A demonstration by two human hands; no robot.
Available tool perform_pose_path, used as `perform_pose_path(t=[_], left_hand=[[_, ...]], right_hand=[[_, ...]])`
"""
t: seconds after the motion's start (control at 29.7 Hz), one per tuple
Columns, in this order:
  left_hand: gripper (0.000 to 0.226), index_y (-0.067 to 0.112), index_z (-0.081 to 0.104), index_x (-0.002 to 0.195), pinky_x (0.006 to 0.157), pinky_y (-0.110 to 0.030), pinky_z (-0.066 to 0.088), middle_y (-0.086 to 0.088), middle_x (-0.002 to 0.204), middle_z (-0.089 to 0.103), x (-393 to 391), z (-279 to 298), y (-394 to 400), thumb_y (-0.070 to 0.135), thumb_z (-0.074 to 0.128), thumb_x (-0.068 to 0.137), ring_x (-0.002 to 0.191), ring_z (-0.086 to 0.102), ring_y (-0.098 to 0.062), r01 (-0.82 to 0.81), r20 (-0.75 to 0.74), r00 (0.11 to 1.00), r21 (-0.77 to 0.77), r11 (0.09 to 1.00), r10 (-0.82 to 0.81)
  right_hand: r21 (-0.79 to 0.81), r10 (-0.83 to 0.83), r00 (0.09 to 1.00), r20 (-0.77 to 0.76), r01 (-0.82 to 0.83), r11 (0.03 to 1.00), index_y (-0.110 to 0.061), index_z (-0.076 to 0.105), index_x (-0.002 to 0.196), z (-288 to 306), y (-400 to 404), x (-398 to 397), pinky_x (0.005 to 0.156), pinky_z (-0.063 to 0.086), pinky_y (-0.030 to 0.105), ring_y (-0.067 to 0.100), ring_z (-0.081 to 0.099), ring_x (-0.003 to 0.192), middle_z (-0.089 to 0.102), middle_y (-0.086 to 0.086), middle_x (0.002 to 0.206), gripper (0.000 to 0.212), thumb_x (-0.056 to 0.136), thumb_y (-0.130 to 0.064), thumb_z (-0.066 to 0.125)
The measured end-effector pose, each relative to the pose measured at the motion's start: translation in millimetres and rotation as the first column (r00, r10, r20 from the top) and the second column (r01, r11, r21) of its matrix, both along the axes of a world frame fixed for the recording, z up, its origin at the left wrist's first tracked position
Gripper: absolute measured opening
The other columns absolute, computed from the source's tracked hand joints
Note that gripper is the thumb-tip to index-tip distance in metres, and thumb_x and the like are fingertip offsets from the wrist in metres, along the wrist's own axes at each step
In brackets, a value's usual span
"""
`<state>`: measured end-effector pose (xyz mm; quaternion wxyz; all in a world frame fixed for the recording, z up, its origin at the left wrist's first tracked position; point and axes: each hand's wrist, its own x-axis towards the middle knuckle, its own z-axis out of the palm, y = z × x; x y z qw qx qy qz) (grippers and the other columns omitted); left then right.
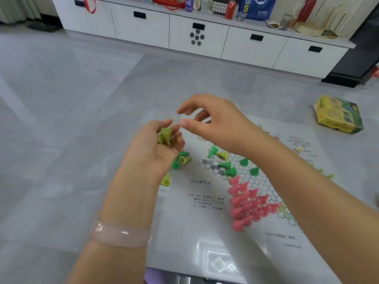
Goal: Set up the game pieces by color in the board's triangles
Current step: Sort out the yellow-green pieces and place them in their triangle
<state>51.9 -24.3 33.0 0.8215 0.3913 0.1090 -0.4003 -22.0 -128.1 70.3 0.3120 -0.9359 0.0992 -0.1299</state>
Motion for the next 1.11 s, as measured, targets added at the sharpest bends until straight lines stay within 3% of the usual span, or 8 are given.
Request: perform_pose_path(t=[0.07,0.17,0.3,0.47,0.61,0.71,0.84,1.11], left_hand=[[0.016,0.006,0.051,0.076,0.037,-0.012,0.036,-0.007,0.068,0.050,8.5,-4.3,6.8,0.005,0.042,0.089,0.041,0.043,-0.011,-0.054,0.130,0.991,0.141,0.989,0.036],[0.019,0.011,0.053,0.078,0.035,-0.011,0.031,-0.005,0.069,0.049,18.0,-8.7,18.0,0.003,0.039,0.088,0.040,0.040,-0.008,-0.109,0.312,0.950,0.308,0.945,0.008],[0.025,0.015,0.055,0.076,0.035,-0.013,0.026,-0.003,0.068,0.049,22.9,-16.7,34.2,-0.002,0.039,0.086,0.047,0.034,-0.013,-0.118,0.513,0.836,0.516,0.848,-0.196],[0.012,0.017,0.062,0.089,0.061,-0.024,0.029,-0.003,0.078,0.054,20.3,-31.2,39.7,0.012,0.052,0.087,0.074,0.047,-0.021,-0.401,0.692,0.307,0.716,0.571,-0.653],[0.034,0.028,0.056,0.121,0.072,-0.027,0.035,0.002,0.081,0.054,16.9,-40.4,32.9,0.023,0.056,0.088,0.091,0.051,-0.024,-0.389,0.543,0.088,0.790,0.474,-0.835],[0.033,0.030,0.058,0.119,0.071,-0.028,0.036,0.009,0.067,0.040,18.8,-43.7,29.3,0.023,0.056,0.087,0.083,0.044,-0.018,-0.362,0.524,0.041,0.801,0.477,-0.851],[0.021,0.027,0.064,0.107,0.069,-0.029,0.039,0.005,0.070,0.044,14.6,-42.1,26.6,0.024,0.055,0.088,0.082,0.047,-0.020,-0.366,0.525,0.048,0.801,0.474,-0.850],[0.014,0.028,0.057,0.074,0.068,-0.035,0.042,-0.005,0.075,0.057,8.0,-34.9,24.9,0.022,0.057,0.087,0.078,0.054,-0.029,-0.371,0.615,0.145,0.760,0.534,-0.775]], right_hand=[[-0.102,-0.028,0.999,-0.021,0.026,0.994,-0.017,0.064,0.092,-10.5,0.8,-4.1,0.074,0.047,0.025,0.012,0.057,0.079,0.062,-0.004,0.088,0.009,0.086,-0.021,0.059],[-0.322,0.037,0.960,-0.279,-0.130,0.938,-0.018,0.062,0.101,-35.5,6.8,-6.0,0.080,0.045,0.030,0.013,0.051,0.086,0.059,-0.001,0.097,0.015,0.087,-0.019,0.055],[-0.392,0.053,0.932,-0.358,-0.202,0.898,-0.017,0.057,0.107,-54.7,16.0,-4.6,0.077,0.045,0.035,0.022,0.051,0.094,0.053,0.003,0.101,0.020,0.087,-0.015,0.052],[-0.387,0.019,0.950,-0.312,-0.145,0.911,-0.015,0.059,0.107,-52.5,15.3,-9.3,0.073,0.042,0.029,0.014,0.047,0.086,0.049,-0.004,0.090,0.020,0.090,-0.018,0.049],[-0.287,-0.084,0.969,-0.232,0.014,0.958,-0.018,0.063,0.112,-33.5,5.0,-32.1,0.079,0.039,0.021,0.008,0.047,0.084,0.054,-0.005,0.095,0.025,0.092,-0.020,0.048],[-0.130,-0.176,0.970,-0.165,0.156,0.979,-0.025,0.061,0.113,-14.2,-5.4,-60.3,0.069,0.042,0.012,0.005,0.057,0.079,0.058,-0.009,0.093,0.024,0.091,-0.020,0.053],[0.178,-0.348,0.937,-0.041,0.350,0.920,-0.031,0.057,0.093,-0.8,-25.7,-103.6,0.064,0.049,0.018,0.010,0.064,0.078,0.061,-0.006,0.088,0.019,0.085,-0.015,0.061],[0.233,-0.711,0.700,0.061,0.683,0.693,-0.033,0.061,0.079,-14.0,-76.4,-177.6,0.061,0.040,0.020,0.010,0.057,0.069,0.062,-0.004,0.080,0.027,0.089,-0.009,0.055]])
